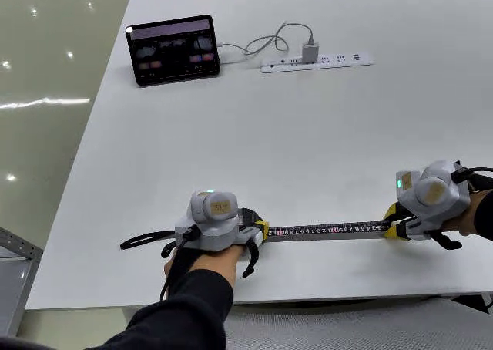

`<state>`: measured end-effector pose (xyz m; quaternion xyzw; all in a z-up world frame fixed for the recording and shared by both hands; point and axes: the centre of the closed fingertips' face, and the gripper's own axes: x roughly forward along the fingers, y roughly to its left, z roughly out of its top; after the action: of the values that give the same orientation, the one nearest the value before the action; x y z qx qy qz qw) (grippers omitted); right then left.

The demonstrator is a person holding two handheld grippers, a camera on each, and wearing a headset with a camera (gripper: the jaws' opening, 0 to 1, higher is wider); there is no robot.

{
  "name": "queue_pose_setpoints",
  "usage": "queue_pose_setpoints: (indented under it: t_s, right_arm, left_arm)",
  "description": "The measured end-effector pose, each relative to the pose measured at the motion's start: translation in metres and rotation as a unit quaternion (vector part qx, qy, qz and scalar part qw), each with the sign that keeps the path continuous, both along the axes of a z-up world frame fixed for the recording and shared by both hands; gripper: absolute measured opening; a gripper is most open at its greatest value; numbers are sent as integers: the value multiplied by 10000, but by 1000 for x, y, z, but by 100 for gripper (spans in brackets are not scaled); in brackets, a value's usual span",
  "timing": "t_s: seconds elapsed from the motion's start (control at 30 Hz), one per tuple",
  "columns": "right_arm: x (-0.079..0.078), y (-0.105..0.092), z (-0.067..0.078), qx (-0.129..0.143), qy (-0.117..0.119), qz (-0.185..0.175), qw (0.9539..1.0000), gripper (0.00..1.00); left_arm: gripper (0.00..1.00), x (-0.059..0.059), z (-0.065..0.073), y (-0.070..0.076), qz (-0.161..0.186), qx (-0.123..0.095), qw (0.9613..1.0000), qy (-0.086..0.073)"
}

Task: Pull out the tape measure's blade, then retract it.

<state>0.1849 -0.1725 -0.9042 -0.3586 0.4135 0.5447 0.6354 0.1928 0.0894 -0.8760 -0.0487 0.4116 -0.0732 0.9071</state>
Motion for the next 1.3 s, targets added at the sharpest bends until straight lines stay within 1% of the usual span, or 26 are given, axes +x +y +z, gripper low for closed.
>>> queue_pose_setpoints:
  t_s: [0.17, 0.3, 0.33, 0.4, 0.53, 0.6, 0.73, 0.8, 0.97, 1.13, 1.3]
  right_arm:
    - [0, 1, 0, 2, 44, -9, 10000, 10]
    - [-2, 2, 1, -43, -34, 99, 9999, 11]
    - [-2, 2, 1, -57, -44, 105, 9999, 11]
    - [-2, 3, 2, -57, -18, 21, 10000, 10]
    - [-2, 4, 3, -50, 30, 2, 10000, 10]
    - [-2, 5, 3, -67, 33, 3, 10000, 10]
    - [-3, 7, 4, -92, -46, 90, 9999, 10]
    - [-1, 7, 2, -69, -11, 16, 10000, 10]
    - [-1, 9, 2, -43, 48, -34, 10000, 10]
    - [0, 10, 2, -126, 78, 19, 9999, 10]
    - [3, 11, 1, -131, 68, 63, 9999, 10]
  left_arm:
    - [58, 1, 0, -1, -30, -5, 10000, -43]
    - [58, 2, 0, -1, -43, -13, 10000, -61]
    - [58, 3, 0, -1, -47, -49, 10000, -48]
    - [58, 2, 0, -2, -64, -32, 10000, -18]
    - [58, 2, -1, -1, -69, -13, 10000, 15]
    - [58, 1, -1, -1, -42, -86, 10000, -27]
    - [58, 2, -2, -1, -56, -40, 10000, -5]
    - [58, 1, -2, -1, -63, -44, 10000, -4]
    - [58, 1, -2, -1, -66, -37, 10000, 0]
    - [58, 1, -2, -1, -69, -40, 10000, -3]
    - [58, 1, -1, -1, -68, -32, 10000, -18]
